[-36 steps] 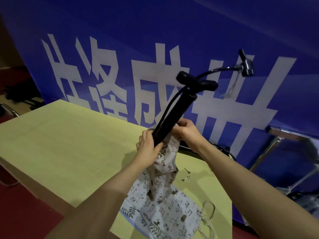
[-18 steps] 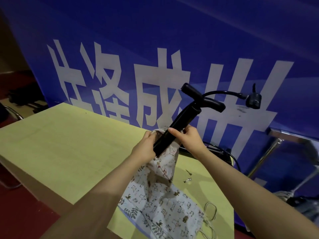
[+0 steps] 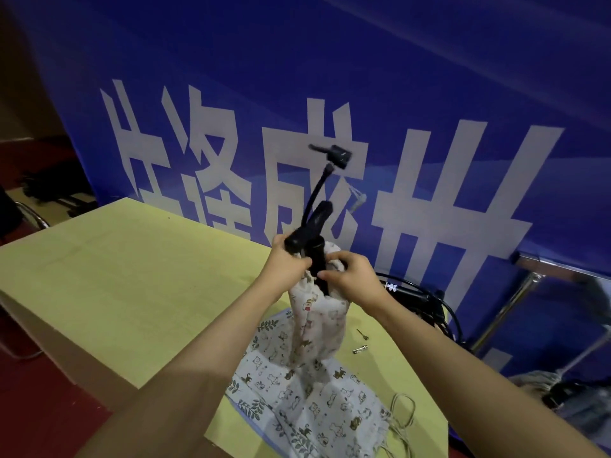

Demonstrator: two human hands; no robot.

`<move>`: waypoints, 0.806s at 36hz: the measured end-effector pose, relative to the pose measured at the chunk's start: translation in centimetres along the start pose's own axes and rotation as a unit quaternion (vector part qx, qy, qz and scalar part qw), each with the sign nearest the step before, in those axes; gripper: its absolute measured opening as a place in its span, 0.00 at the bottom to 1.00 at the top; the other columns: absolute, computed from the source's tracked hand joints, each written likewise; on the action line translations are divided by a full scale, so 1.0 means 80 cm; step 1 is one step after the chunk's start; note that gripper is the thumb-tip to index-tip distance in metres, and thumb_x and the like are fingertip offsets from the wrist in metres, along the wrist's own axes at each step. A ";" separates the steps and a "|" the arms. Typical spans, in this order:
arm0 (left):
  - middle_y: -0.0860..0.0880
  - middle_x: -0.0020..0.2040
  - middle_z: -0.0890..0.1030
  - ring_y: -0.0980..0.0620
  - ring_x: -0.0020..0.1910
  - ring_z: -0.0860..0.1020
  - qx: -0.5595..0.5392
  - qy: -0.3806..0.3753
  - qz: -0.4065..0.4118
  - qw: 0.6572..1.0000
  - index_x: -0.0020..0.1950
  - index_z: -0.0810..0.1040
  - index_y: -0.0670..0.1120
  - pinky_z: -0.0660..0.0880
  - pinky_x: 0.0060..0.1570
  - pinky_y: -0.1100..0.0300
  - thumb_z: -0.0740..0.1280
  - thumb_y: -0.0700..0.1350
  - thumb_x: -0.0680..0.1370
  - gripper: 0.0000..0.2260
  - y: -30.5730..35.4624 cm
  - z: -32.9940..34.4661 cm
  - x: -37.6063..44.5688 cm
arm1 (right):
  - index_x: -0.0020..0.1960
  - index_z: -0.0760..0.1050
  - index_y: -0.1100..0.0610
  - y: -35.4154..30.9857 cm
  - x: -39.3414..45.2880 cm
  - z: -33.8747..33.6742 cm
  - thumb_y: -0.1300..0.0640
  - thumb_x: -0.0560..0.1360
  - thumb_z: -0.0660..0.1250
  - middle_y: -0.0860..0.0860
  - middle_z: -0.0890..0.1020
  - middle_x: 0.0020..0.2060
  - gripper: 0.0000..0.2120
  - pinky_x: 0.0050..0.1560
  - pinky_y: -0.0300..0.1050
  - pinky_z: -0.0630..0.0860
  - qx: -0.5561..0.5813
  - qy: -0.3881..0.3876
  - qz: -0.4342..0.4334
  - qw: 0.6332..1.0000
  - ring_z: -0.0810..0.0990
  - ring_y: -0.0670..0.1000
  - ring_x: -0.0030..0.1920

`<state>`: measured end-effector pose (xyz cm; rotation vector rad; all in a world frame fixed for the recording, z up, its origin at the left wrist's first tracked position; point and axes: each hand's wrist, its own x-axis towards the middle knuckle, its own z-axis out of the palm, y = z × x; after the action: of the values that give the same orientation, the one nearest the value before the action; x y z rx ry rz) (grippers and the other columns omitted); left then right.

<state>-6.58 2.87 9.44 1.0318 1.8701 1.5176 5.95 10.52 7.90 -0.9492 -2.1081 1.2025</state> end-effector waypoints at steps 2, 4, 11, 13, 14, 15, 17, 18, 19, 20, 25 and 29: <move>0.46 0.59 0.73 0.50 0.52 0.75 0.002 -0.010 0.022 1.000 0.65 0.70 0.47 0.72 0.45 0.64 0.65 0.31 0.71 0.23 -0.003 -0.002 -0.003 | 0.60 0.77 0.60 0.002 -0.001 -0.001 0.61 0.72 0.72 0.51 0.80 0.52 0.17 0.51 0.44 0.78 0.023 0.007 0.006 1.000 0.80 0.51 0.52; 0.50 0.61 0.71 0.52 0.56 0.74 -0.021 -0.018 0.016 0.999 0.69 0.66 0.47 0.73 0.47 0.65 0.66 0.31 0.72 0.27 -0.004 -0.007 -0.006 | 0.61 0.76 0.59 0.008 -0.005 -0.002 0.61 0.74 0.70 0.53 0.80 0.53 0.16 0.54 0.49 0.79 0.047 0.005 0.017 0.999 0.81 0.53 0.53; 0.49 0.56 0.74 0.54 0.54 0.76 0.010 -0.078 0.078 0.994 0.74 0.56 0.54 0.74 0.45 0.71 0.69 0.32 0.72 0.37 0.001 -0.013 -0.009 | 0.60 0.76 0.60 0.009 -0.009 0.002 0.63 0.77 0.65 0.52 0.81 0.51 0.12 0.49 0.38 0.78 0.097 -0.007 0.012 0.995 0.81 0.47 0.50; 0.47 0.58 0.73 0.54 0.54 0.76 0.035 -0.096 0.112 0.989 0.73 0.53 0.60 0.74 0.46 0.70 0.69 0.33 0.72 0.40 0.001 -0.013 -0.010 | 0.57 0.77 0.59 0.007 -0.008 0.003 0.63 0.78 0.63 0.50 0.81 0.49 0.10 0.49 0.39 0.78 0.103 0.000 -0.002 0.995 0.80 0.47 0.50; 0.47 0.62 0.70 0.54 0.58 0.74 0.064 -0.100 0.125 0.985 0.73 0.53 0.62 0.73 0.49 0.70 0.68 0.34 0.73 0.39 0.000 -0.014 -0.011 | 0.56 0.77 0.59 0.007 -0.006 0.003 0.63 0.78 0.63 0.50 0.81 0.47 0.09 0.50 0.40 0.78 0.097 0.006 -0.006 0.995 0.80 0.48 0.49; 0.48 0.65 0.68 0.53 0.60 0.72 0.097 -0.103 0.132 0.981 0.72 0.55 0.63 0.71 0.53 0.68 0.68 0.36 0.74 0.37 -0.002 -0.015 -0.010 | 0.55 0.77 0.58 0.006 -0.005 0.002 0.63 0.78 0.63 0.49 0.80 0.46 0.08 0.49 0.41 0.78 0.091 0.013 -0.007 0.996 0.80 0.48 0.49; 0.49 0.62 0.67 0.50 0.60 0.72 0.157 -0.112 0.131 0.972 0.72 0.60 0.63 0.70 0.55 0.65 0.65 0.38 0.76 0.31 -0.001 -0.017 -0.008 | 0.55 0.75 0.57 0.009 -0.002 0.001 0.61 0.77 0.64 0.50 0.79 0.44 0.07 0.46 0.43 0.78 0.084 0.036 0.005 0.996 0.79 0.49 0.46; 0.50 0.59 0.67 0.49 0.58 0.73 0.179 -0.117 0.127 0.969 0.71 0.61 0.62 0.70 0.55 0.64 0.65 0.38 0.76 0.29 0.001 -0.018 -0.008 | 0.55 0.74 0.56 0.012 -0.001 -0.001 0.61 0.77 0.65 0.51 0.78 0.44 0.07 0.45 0.44 0.78 0.083 0.047 0.012 0.995 0.78 0.50 0.46; 0.50 0.57 0.66 0.49 0.57 0.73 0.197 -0.122 0.125 0.965 0.72 0.61 0.61 0.71 0.54 0.62 0.64 0.39 0.76 0.29 0.002 -0.019 -0.007 | 0.55 0.72 0.55 0.014 0.000 -0.003 0.61 0.77 0.65 0.52 0.77 0.44 0.08 0.45 0.46 0.78 0.083 0.055 0.017 0.995 0.78 0.51 0.45; 0.51 0.57 0.66 0.49 0.56 0.73 0.218 -0.127 0.126 0.959 0.72 0.60 0.61 0.72 0.54 0.61 0.64 0.39 0.76 0.29 0.004 -0.021 -0.006 | 0.55 0.72 0.55 0.015 0.000 -0.005 0.61 0.76 0.65 0.53 0.77 0.44 0.08 0.44 0.46 0.78 0.082 0.059 0.018 0.995 0.78 0.51 0.45; 0.49 0.62 0.66 0.47 0.62 0.69 0.365 -0.103 0.164 0.910 0.74 0.56 0.58 0.75 0.57 0.49 0.64 0.47 0.76 0.29 0.006 -0.021 0.001 | 0.54 0.71 0.54 0.018 -0.004 -0.021 0.69 0.75 0.60 0.50 0.76 0.44 0.13 0.35 0.34 0.73 0.010 0.045 -0.021 0.999 0.75 0.48 0.42; 0.47 0.74 0.56 0.44 0.72 0.57 0.523 -0.020 0.245 0.816 0.73 0.62 0.50 0.65 0.67 0.48 0.64 0.49 0.76 0.26 0.014 -0.015 0.004 | 0.51 0.72 0.53 0.017 -0.010 -0.032 0.72 0.75 0.57 0.51 0.73 0.49 0.16 0.45 0.34 0.73 -0.108 0.031 -0.066 0.991 0.74 0.50 0.51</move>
<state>-7.46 2.56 10.82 2.1179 2.5633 0.5136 8.71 11.64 7.82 -0.9095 -2.2447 0.8816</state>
